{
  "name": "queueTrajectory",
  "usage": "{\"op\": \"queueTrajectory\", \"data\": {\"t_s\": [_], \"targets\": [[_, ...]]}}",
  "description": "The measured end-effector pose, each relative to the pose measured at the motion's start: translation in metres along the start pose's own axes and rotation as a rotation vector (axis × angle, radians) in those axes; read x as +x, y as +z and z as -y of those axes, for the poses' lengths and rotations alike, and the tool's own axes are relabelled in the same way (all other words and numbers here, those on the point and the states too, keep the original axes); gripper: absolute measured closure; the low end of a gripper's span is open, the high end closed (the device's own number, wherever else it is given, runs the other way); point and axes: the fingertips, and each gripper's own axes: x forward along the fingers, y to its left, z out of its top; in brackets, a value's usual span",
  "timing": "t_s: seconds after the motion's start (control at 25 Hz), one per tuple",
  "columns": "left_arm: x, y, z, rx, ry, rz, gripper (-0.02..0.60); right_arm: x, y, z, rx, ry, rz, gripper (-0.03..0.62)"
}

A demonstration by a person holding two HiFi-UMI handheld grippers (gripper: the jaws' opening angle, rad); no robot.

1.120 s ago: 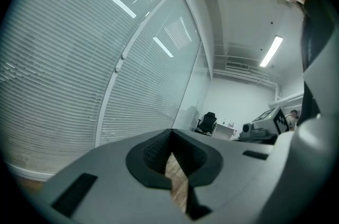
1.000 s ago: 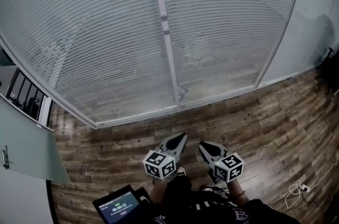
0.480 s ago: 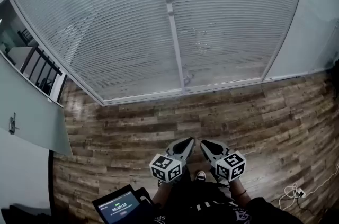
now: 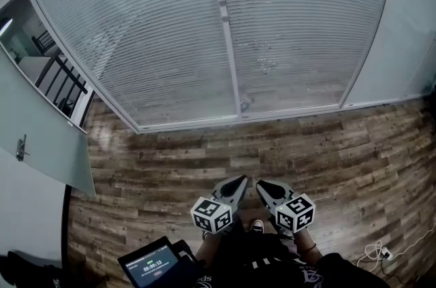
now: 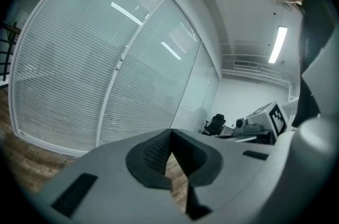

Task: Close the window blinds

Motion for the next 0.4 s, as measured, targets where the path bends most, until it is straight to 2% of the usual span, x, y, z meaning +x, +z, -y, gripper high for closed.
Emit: {"op": "queueTrajectory", "data": {"t_s": [0.4], "targets": [[-0.015, 0.001, -0.006, -0.001, 0.018, 0.011, 0.577, 0.004, -0.001, -0.007, -0.009, -0.002, 0.000, 0.554]]}}
